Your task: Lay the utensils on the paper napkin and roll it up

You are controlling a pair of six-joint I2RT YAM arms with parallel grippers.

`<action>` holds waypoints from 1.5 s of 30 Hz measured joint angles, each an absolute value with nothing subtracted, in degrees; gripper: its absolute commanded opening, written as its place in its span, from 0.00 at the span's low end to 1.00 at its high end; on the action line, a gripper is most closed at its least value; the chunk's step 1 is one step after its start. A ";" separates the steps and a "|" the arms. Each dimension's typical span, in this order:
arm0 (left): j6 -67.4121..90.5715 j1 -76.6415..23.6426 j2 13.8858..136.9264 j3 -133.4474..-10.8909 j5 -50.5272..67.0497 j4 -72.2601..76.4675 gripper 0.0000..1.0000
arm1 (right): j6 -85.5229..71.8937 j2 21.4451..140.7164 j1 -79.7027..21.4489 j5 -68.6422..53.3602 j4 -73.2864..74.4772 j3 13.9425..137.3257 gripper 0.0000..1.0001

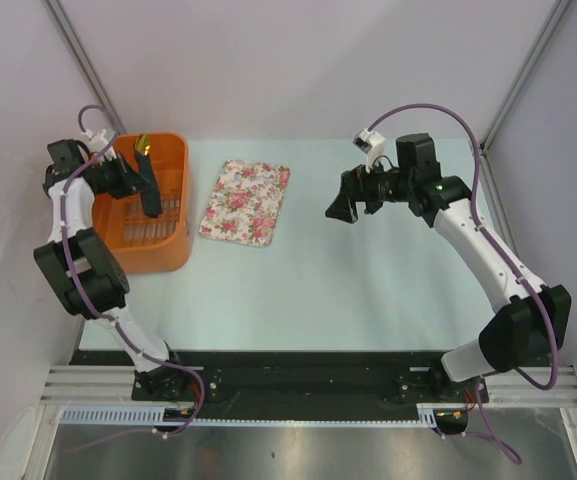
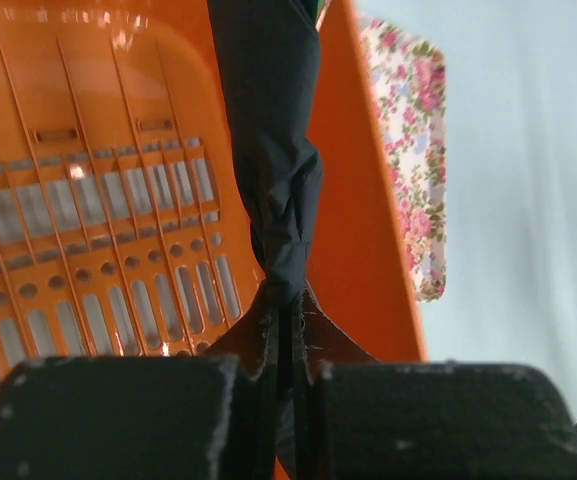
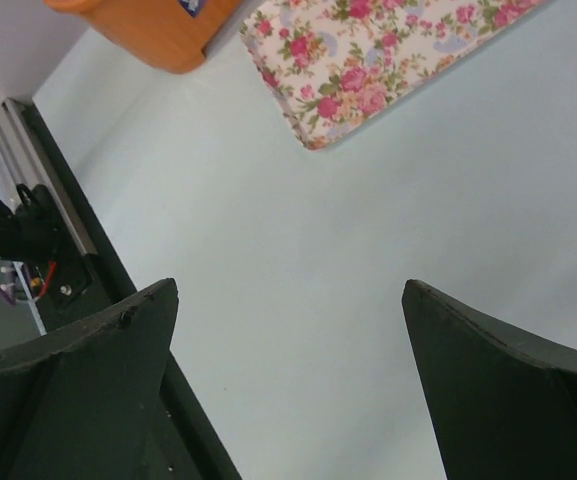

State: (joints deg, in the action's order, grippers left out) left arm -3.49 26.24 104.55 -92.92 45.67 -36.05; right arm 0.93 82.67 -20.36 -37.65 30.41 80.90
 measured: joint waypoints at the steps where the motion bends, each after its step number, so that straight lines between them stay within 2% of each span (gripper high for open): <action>1: -3.51 26.09 105.89 -93.03 45.56 -36.53 0.00 | 1.85 83.50 -20.27 -37.43 30.87 80.90 1.00; 12: -3.07 20.97 117.84 -99.24 41.28 -40.66 0.00 | 9.56 88.44 -18.90 -33.21 34.50 79.85 1.00; 21: -2.59 16.88 125.16 -103.02 40.56 -41.56 0.00 | 12.93 97.82 -15.62 -30.13 39.46 87.74 1.00; 31: -2.42 16.82 131.48 -106.13 40.42 -43.44 0.01 | 15.09 102.15 -14.11 -29.02 43.33 96.51 1.00; 37: -2.13 16.84 132.55 -107.61 39.79 -44.53 0.22 | 15.09 103.83 -14.11 -28.88 45.25 99.22 1.00; 45: -0.89 16.84 132.60 -107.92 37.60 -44.34 0.35 | 14.96 105.58 -14.11 -28.80 46.48 102.15 1.00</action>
